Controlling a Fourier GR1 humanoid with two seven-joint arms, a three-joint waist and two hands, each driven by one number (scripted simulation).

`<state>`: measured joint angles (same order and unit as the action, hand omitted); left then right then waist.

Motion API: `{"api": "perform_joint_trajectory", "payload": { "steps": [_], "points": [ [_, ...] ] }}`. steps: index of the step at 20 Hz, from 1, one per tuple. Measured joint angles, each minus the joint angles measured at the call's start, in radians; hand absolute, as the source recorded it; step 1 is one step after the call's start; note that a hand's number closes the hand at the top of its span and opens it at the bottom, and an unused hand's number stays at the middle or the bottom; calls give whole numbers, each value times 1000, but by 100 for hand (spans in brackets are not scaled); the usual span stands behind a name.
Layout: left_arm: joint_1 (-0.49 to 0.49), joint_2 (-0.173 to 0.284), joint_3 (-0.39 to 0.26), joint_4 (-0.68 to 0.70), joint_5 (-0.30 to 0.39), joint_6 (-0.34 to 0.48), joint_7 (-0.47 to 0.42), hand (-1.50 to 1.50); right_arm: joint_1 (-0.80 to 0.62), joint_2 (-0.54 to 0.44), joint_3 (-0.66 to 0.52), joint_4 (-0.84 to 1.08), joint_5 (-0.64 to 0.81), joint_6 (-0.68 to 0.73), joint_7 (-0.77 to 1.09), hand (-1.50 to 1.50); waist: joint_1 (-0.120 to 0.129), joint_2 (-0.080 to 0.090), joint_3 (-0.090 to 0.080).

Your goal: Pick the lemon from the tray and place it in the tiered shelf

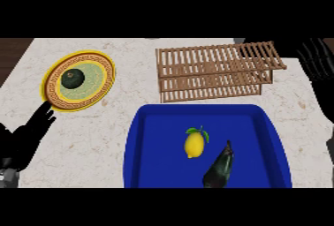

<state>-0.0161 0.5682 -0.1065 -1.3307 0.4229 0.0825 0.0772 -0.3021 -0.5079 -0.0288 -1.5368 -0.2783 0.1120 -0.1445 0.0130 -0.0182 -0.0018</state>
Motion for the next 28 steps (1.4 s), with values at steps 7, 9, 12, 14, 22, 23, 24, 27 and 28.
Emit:
{"api": "perform_joint_trajectory", "payload": {
  "steps": [7, 9, 12, 14, 22, 23, 24, 27, 28],
  "points": [
    [-73, -51, -45, -72, -85, 54, -71, 0, 67, 169, -25, -43, 58, -324, 170, 150, -62, -1, 9],
    [-83, -56, -48, -83, -90, 57, -80, 0, 94, 203, -58, -30, 52, -389, 175, 150, -89, 1, 6],
    [-91, -63, -56, -96, -106, 69, -94, 0, 199, 154, -77, 34, 212, -538, 211, -150, -118, 14, -6],
    [-96, -80, -73, -107, -121, 81, -101, 0, 249, 193, -86, 35, 295, -677, 207, -150, -118, 12, -7],
    [-135, -160, -154, -115, -202, 133, -106, 0, 483, 444, 118, -159, 513, -1094, 97, -150, -66, 10, -3],
    [-140, -169, -165, -116, -213, 139, -103, 0, 516, 456, 163, -184, 550, -1096, 118, -150, -59, 11, -3],
    [-150, -177, -169, -109, -219, 140, -103, 0, 544, 467, 206, -193, 590, -1097, 136, -150, -52, 13, -3],
    [-163, -197, -188, -102, -241, 147, -102, 0, 626, 476, 304, -232, 731, -1083, 237, -150, -37, 17, -3],
    [-172, -210, -198, -104, -251, 156, -96, 0, 647, 482, 331, -246, 781, -1073, 276, -150, -34, 18, -4]
  ]
}}
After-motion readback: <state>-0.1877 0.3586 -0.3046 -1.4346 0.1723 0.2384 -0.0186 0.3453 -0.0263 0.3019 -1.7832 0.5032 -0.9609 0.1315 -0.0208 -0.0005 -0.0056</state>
